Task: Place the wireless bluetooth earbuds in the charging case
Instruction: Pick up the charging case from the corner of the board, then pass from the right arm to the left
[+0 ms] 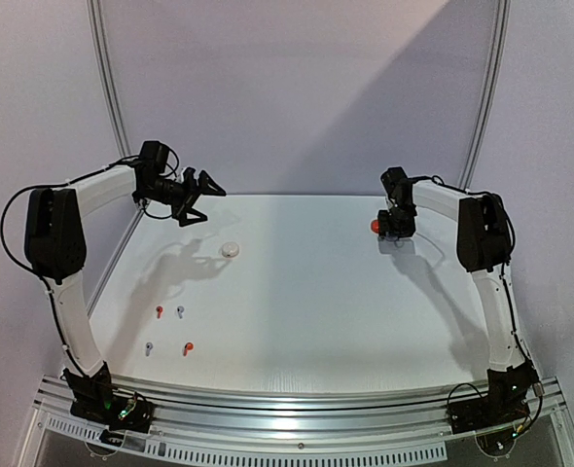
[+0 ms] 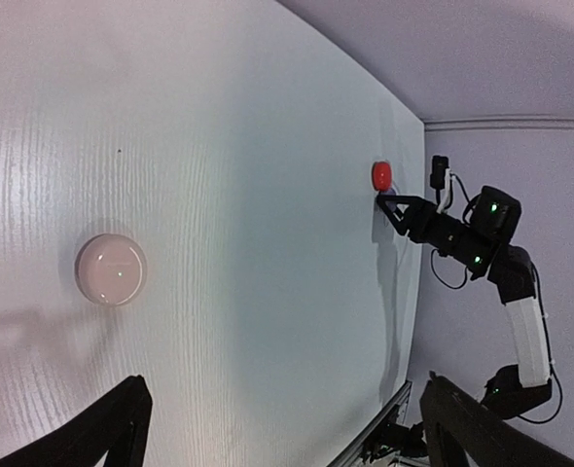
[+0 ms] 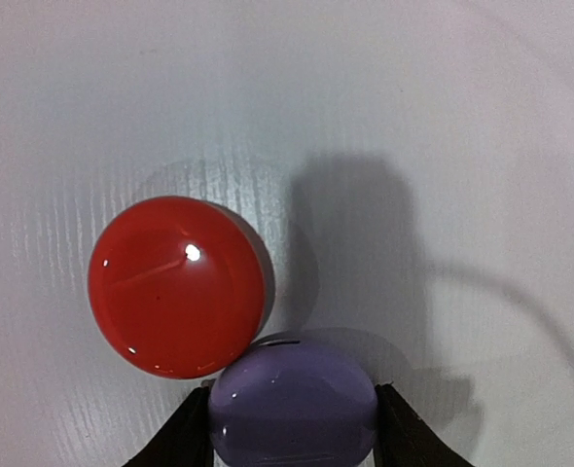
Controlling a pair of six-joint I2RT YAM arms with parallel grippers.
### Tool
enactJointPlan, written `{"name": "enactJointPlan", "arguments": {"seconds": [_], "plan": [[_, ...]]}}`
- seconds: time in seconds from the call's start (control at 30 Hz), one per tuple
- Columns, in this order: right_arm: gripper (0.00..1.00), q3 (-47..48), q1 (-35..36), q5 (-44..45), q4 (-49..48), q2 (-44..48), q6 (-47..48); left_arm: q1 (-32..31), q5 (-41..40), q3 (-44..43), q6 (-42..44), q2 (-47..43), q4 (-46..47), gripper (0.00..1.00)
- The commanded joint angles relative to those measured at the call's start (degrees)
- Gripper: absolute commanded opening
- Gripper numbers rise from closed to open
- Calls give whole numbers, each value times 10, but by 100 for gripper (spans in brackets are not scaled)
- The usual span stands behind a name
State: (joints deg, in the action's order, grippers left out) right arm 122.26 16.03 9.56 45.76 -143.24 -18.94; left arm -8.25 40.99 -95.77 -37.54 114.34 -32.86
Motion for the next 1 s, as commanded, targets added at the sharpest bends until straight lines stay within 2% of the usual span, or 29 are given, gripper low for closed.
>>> {"name": "enactJointPlan", "arguments": {"seconds": [0.0,0.1,0.2,0.37,0.53,0.63,0.77,0.97], "plan": [[48,0,-4,-4,-1,-27,11,-1,8,-18,8,4,10,98],[39,-14,-4,11,-11,-17,17,-1,8,-26,18,1,6,97],[36,-50,-4,23,-36,8,25,-1,9,-32,28,-3,7,96],[32,-173,4,31,-120,99,41,-3,16,-51,55,-7,6,94],[29,-352,66,91,-300,274,96,-12,31,-93,127,-15,-9,91],[27,-416,130,109,-390,378,155,-28,56,-143,209,-24,-22,89],[24,-418,222,123,-444,440,206,-59,109,-193,304,-50,-20,89],[23,-365,340,136,-500,446,275,-111,187,-201,296,-72,-15,89]]}}
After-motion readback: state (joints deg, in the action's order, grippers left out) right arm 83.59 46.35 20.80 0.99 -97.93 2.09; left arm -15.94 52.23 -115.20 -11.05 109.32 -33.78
